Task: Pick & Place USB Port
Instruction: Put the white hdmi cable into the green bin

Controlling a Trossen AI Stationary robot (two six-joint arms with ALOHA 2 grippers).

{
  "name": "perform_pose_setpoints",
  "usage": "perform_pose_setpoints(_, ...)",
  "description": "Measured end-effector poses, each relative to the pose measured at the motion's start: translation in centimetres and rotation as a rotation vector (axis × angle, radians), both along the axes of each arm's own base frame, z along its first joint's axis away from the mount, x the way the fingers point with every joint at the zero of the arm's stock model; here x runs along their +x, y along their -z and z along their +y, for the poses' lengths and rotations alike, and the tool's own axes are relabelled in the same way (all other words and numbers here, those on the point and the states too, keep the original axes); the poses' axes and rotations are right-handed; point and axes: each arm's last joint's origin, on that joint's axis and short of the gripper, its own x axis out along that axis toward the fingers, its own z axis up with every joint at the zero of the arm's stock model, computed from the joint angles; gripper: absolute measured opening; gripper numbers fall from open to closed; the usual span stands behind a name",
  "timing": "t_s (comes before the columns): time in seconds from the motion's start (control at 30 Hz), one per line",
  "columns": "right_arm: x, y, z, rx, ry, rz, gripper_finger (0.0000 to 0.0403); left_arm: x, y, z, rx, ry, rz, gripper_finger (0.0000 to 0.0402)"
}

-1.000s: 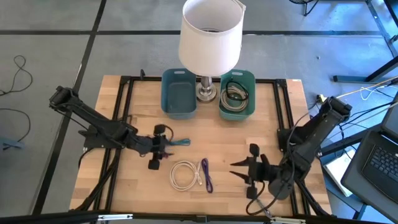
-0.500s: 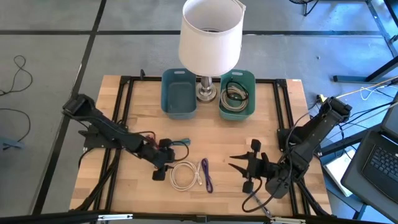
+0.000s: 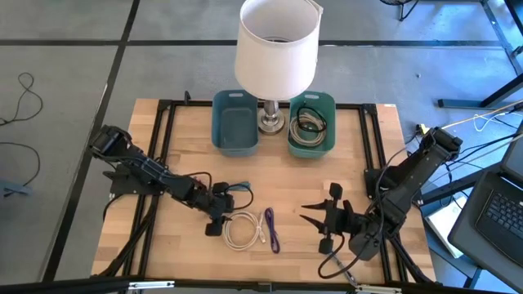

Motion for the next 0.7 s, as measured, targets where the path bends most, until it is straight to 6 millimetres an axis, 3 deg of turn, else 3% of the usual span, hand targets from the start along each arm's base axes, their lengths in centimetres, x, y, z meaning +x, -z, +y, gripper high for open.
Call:
perform_pose_setpoints(0.27,0.0,0.0,0.0,-0.001,-0.001,0.002,0.0116,0.1,0.1,0.1,-0.009,-0.014,0.005,0.0168)
perform_pose_setpoints(0.6,0.0,0.0,0.0,0.000,-0.003,0.003,0.0116,1.5,3.0,0.1,-0.041,0.013,0.041,0.0168)
perform_pose_setpoints(0.7,0.0,0.0,0.0,0.000,-0.002,0.003,0.0116,1.8,3.3,0.1,-0.012,0.054,0.021,0.0143)
